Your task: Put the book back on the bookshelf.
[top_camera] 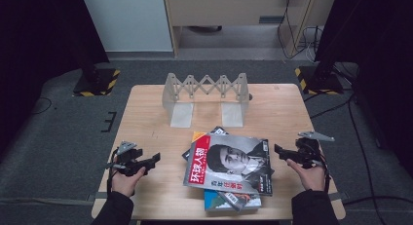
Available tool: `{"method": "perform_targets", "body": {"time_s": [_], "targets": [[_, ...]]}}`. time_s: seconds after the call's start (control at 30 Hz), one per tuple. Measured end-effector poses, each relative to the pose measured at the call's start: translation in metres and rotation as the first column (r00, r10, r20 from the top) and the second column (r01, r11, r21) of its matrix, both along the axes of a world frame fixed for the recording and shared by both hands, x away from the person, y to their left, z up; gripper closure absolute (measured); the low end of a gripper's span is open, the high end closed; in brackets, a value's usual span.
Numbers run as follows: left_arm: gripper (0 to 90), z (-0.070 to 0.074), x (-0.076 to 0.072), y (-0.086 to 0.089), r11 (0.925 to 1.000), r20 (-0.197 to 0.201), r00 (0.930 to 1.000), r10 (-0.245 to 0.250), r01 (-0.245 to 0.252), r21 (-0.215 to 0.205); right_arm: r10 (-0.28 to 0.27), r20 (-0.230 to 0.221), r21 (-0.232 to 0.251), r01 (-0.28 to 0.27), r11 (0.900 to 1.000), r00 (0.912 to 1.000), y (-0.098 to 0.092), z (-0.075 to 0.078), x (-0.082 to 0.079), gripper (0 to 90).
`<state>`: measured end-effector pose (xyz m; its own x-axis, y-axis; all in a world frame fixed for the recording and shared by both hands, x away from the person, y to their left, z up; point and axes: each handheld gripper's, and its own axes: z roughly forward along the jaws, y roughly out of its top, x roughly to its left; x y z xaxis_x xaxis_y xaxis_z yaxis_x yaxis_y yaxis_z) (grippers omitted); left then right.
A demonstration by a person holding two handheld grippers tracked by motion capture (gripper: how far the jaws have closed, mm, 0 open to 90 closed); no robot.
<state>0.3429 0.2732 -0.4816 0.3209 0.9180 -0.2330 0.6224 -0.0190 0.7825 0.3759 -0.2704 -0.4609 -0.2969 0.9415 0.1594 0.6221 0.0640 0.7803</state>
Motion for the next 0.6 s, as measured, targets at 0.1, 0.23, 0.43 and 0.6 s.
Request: {"method": "perform_targets", "body": {"time_s": [0.1,0.23,0.43,0.6], "targets": [[17.9,0.003,-0.002,-0.003,0.9999,0.017,0.9998,-0.011,0.011,-0.002,0.006,0.011,0.014,-0.006,1.0,0.9999,0.005,0.005,-0.002,9.2],[17.8,0.004,-0.005,-0.009,0.9992,0.022,0.999,-0.04,0.039,0.006,0.029,0.021,0.016,-0.03,0.999,0.9993,0.014,0.011,-0.004,9.1],[18.1,0.008,-0.009,-0.019,0.9971,0.032,0.9966,-0.076,0.076,-0.003,0.07,0.045,0.021,-0.071,0.997,0.9966,0.028,0.021,-0.008,9.2],[19.2,0.009,-0.015,-0.03,0.9928,0.033,0.9924,-0.119,0.119,-0.012,0.098,0.051,0.021,-0.099,0.995,0.9939,0.039,0.025,-0.011,9.4]]}}
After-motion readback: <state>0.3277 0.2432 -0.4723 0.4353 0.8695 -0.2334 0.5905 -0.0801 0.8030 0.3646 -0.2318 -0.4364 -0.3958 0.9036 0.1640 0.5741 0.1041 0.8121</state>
